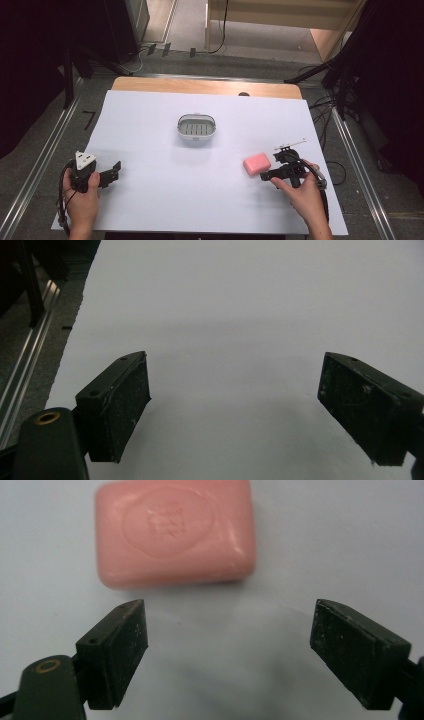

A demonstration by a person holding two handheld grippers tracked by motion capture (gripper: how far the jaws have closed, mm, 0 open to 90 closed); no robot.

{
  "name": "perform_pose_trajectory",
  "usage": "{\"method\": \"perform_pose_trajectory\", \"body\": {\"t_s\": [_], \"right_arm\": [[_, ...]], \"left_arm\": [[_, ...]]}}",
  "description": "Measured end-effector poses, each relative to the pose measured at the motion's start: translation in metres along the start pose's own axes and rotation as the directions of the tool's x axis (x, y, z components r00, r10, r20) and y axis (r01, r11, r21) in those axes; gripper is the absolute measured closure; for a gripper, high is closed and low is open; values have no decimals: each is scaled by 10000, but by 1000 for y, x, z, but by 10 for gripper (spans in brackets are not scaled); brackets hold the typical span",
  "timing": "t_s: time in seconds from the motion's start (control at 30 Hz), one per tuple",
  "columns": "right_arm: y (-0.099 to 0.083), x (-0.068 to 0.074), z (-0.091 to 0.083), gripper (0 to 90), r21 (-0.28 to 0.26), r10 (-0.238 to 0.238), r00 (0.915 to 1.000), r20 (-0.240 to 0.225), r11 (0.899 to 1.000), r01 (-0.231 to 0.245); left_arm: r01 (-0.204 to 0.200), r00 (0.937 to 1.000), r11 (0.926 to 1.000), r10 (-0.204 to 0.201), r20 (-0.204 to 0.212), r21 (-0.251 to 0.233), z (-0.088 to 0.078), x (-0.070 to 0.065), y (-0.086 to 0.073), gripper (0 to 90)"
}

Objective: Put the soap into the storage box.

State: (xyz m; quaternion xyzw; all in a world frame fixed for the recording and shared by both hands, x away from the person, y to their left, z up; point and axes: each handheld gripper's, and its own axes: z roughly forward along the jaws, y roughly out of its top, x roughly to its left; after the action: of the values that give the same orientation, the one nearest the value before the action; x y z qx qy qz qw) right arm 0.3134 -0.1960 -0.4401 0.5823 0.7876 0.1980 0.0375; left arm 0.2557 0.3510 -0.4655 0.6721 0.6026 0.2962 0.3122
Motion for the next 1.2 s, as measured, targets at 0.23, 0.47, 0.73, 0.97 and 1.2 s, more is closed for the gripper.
{"method": "perform_pose_trajectory", "body": {"t_s": [0.23, 0.47, 0.73, 0.97, 1.2], "right_arm": [[11, 15, 6, 137, -34, -168, 9996, -229, 9999, 167], [21, 24, 15, 132, 9, -155, 9999, -32, 9999, 155], [30, 28, 25, 122, -36, -273, 9993, 242, 9996, 274], [34, 30, 32, 115, 81, -412, 9982, 443, 9991, 409], [34, 35, 35, 123, 138, -500, 9955, 799, 9987, 491]], "left_arm": [[-9, 10000, 10000, 9, -35, -54, 0, 0, 0, 143], [-40, 10000, 10000, 40, -25, -49, 0, -1, 0, 143], [-83, 10000, 10000, 83, -22, -36, 0, -1, 0, 144], [-111, 9999, 9999, 111, -3, -21, 0, -1, 0, 144], [-133, 9999, 9999, 133, 15, -3, 0, -1, 0, 144]]}}
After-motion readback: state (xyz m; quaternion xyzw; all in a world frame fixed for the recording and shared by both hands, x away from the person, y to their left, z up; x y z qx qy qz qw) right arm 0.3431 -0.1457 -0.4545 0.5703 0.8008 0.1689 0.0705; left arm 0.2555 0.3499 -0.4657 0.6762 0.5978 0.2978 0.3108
